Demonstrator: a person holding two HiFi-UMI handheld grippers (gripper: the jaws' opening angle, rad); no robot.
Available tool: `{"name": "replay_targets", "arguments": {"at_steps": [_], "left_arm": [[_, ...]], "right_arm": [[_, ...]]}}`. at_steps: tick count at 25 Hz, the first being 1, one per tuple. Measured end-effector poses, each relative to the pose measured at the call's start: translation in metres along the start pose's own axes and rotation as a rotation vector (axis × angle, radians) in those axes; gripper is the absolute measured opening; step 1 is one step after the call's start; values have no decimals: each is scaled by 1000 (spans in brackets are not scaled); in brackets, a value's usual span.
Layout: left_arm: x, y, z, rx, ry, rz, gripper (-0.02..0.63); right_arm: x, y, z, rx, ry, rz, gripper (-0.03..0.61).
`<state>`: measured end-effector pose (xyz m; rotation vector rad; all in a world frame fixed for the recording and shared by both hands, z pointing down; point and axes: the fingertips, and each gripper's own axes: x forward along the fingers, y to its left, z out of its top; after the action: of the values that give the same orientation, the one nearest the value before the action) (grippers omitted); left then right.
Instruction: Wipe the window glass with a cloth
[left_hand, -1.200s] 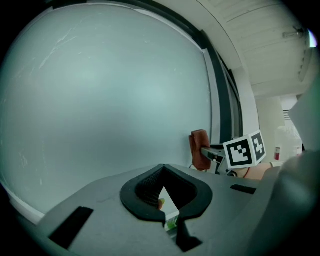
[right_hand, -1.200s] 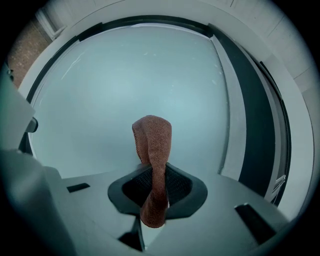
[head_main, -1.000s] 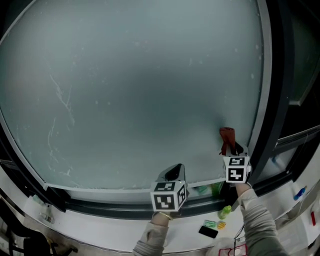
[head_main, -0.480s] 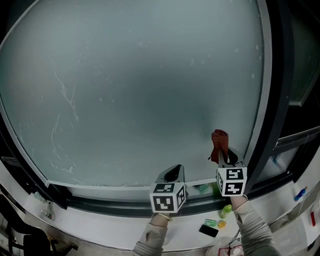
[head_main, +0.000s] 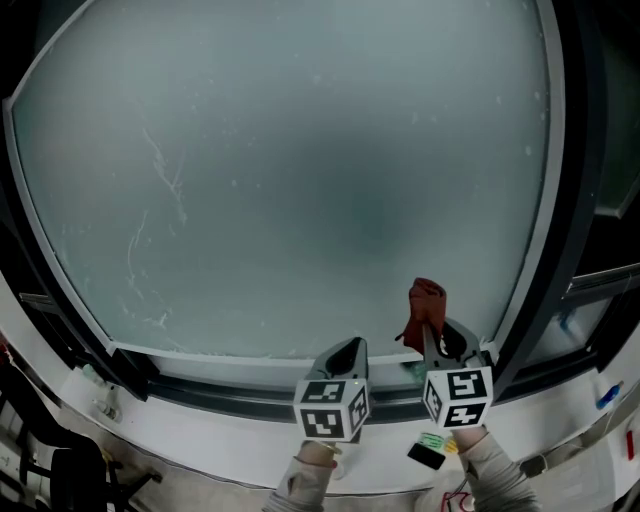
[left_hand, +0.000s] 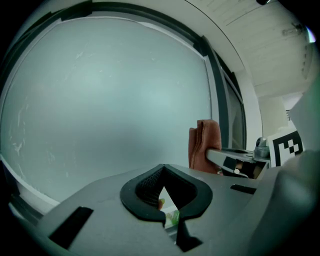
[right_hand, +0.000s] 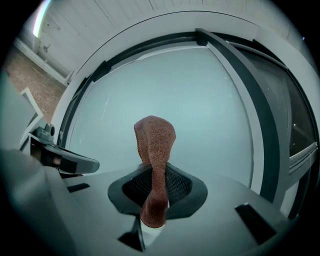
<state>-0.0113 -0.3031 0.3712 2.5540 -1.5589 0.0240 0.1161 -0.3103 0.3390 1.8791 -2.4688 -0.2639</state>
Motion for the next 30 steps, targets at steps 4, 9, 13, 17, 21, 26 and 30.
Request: {"name": "replay_targets", "arguments": {"at_steps": [4,9,13,17,21,26,30], "left_arm": [[-21,1,-3,10,-11,18,4],[-45,3,-13,-8,-14,30,4],[-63,3,-24,-27,-10,38,4],[-74,5,-34,-26,3,51,4],[-80,9,-39,-46,-12,67,5],[-82,5,-36,-38,-24,66,3],[-82,-3,-30,-32,-25,52,3]], "right_arm": [[-19,31,-4,38,1,60,49],[-42,60,-7,51,-3,102,48],[-58,74,-13,88,10,127,48],[-69,76,-16,116,19,137,49],[-77,73,-22,110,32,140,48],[-83,66,-27,130,50,133,48],[-86,62,-28,142,42,126,48]]}}
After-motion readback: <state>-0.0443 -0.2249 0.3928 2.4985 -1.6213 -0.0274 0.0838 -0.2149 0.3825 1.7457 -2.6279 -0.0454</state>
